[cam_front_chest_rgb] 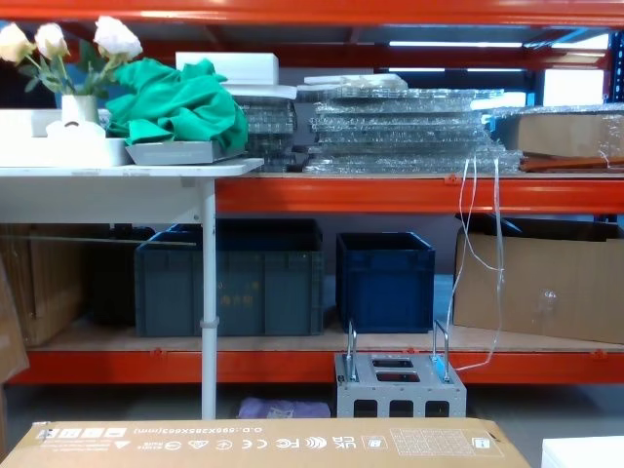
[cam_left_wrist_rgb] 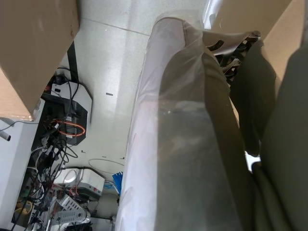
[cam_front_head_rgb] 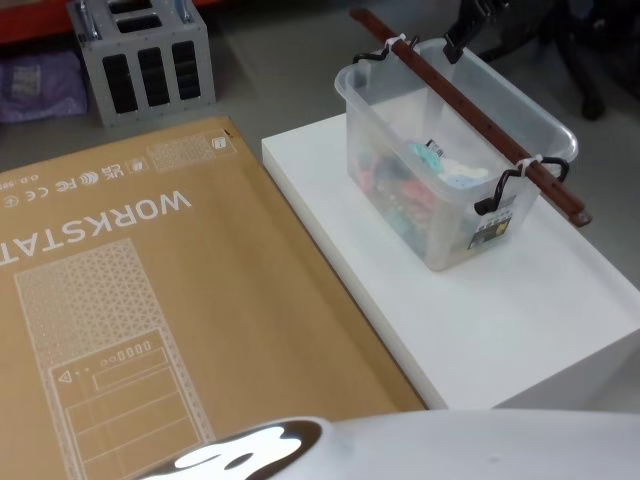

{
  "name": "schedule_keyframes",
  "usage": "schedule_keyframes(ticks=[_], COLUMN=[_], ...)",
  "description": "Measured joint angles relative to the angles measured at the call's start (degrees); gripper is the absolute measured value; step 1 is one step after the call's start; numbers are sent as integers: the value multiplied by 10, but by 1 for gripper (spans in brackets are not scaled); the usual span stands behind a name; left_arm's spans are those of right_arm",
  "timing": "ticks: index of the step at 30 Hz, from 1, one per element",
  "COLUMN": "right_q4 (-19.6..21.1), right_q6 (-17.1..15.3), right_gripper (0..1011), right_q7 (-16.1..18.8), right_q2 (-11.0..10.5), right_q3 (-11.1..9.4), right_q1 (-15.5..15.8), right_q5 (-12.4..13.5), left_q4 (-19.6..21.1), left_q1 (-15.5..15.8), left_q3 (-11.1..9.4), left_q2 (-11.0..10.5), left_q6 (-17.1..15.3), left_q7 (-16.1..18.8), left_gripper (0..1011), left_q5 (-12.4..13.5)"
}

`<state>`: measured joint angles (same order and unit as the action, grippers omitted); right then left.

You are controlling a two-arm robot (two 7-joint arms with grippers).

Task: Use one hand to grasp the basket and place it at the designated location.

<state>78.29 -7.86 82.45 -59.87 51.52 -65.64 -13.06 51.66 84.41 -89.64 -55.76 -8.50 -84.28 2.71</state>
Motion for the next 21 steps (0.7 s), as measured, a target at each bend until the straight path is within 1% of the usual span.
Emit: schedule_keyframes(ticks=[11,15,21], right_q4=[-1,-7,-32], right_q6=[2,6,18], right_gripper=[1001,1001,1001], right_q7=[0,-1,2], right_q2=[1,6,20], right_q3=[0,0,5], right_q1=[0,0,-2], right_q5=[0,-1,0], left_q4=[0,0,0], left_q1=[0,0,0], left_q3=[0,0,0], left_q2=[0,0,0], left_q6=[0,0,0], left_q7=[0,0,0], left_gripper=[0,0,0], left_q5=[0,0,0])
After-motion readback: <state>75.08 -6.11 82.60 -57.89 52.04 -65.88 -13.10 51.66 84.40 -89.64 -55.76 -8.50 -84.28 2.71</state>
